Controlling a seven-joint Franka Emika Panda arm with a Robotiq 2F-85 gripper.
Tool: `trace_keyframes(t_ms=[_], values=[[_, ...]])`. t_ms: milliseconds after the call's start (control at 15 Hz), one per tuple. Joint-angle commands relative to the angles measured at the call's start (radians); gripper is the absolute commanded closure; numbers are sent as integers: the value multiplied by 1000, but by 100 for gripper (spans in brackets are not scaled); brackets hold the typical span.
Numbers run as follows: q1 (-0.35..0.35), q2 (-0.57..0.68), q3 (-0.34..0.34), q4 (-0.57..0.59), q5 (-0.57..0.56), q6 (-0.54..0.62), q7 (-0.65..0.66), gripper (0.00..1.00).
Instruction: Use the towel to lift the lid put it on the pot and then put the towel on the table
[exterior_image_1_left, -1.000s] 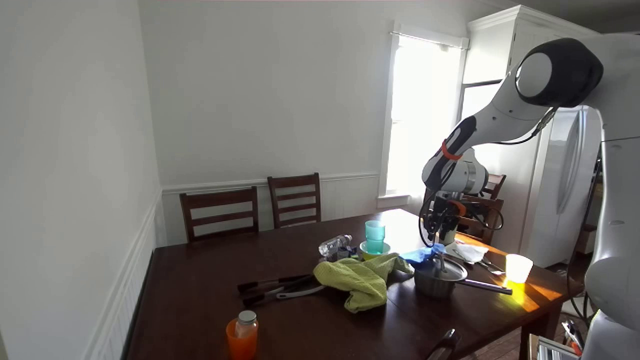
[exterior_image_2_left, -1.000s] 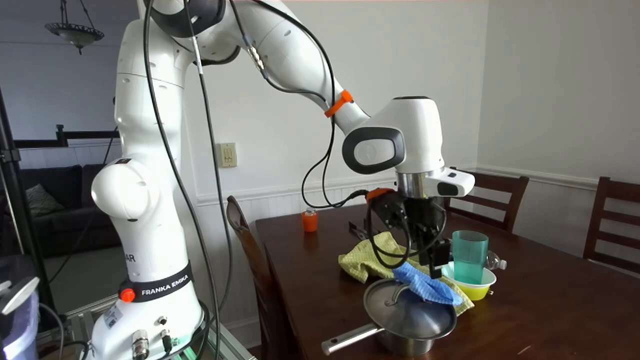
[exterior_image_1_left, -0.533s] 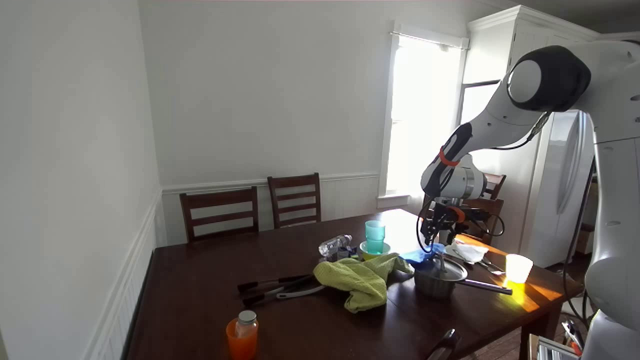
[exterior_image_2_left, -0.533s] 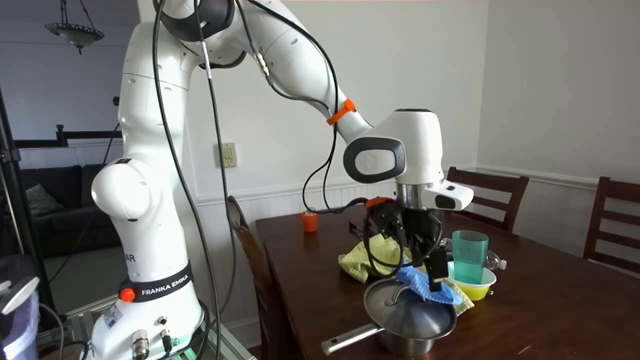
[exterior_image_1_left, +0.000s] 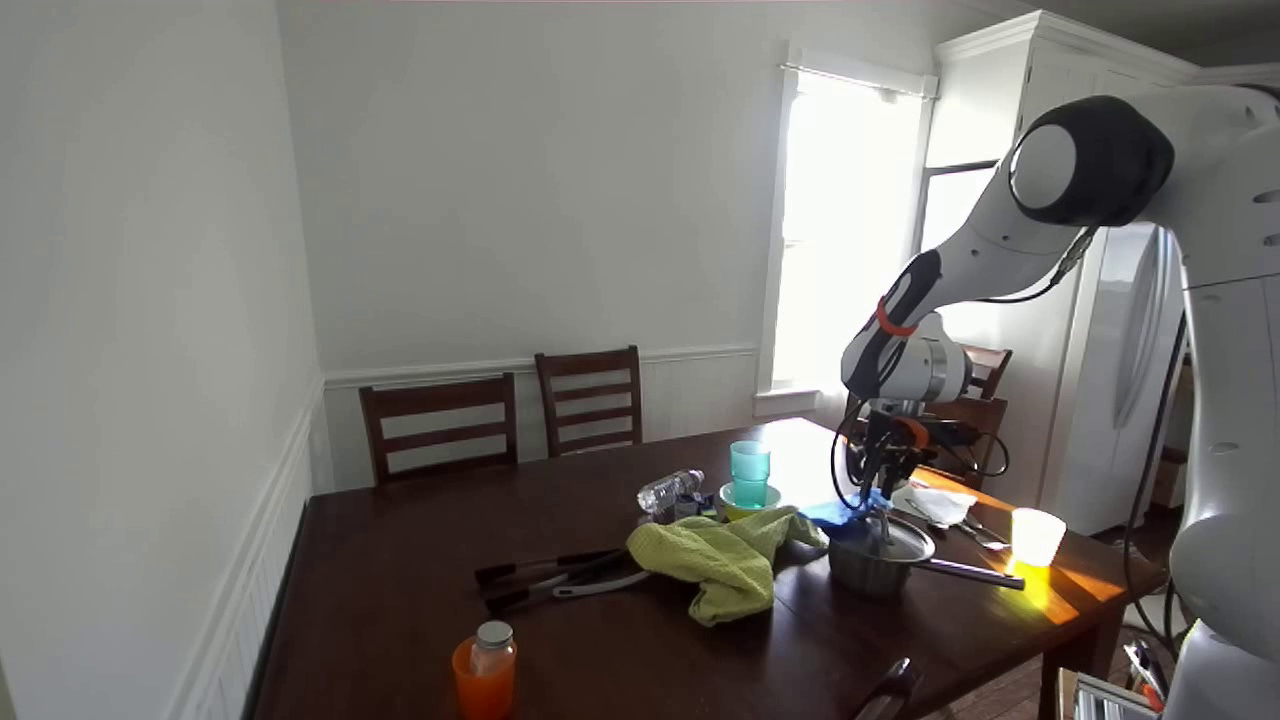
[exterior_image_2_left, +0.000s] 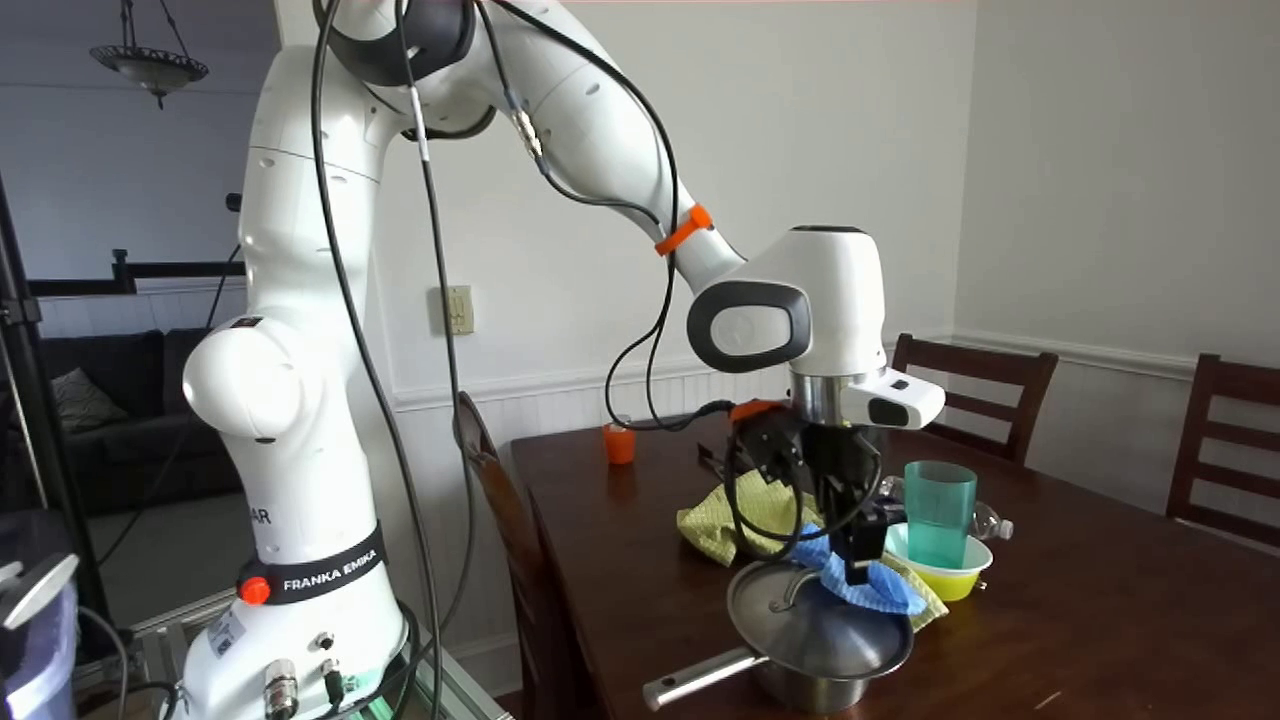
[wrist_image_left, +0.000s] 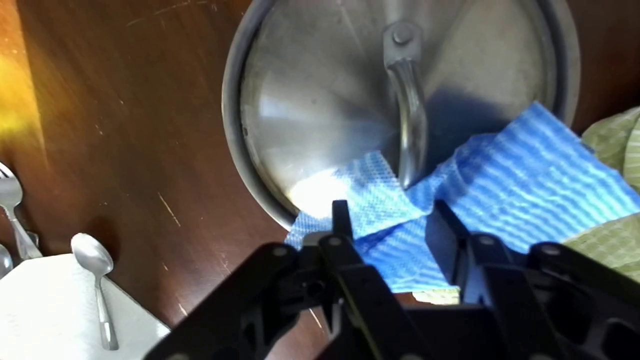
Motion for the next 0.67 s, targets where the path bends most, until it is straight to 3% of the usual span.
trace_keyframes(t_ms=[0, 133, 600], values=[[-9, 0, 6, 1, -20, 10, 15, 87], [-9, -1, 5, 1, -21, 10, 16, 99], [-7, -13, 4, -1, -25, 9, 16, 100]])
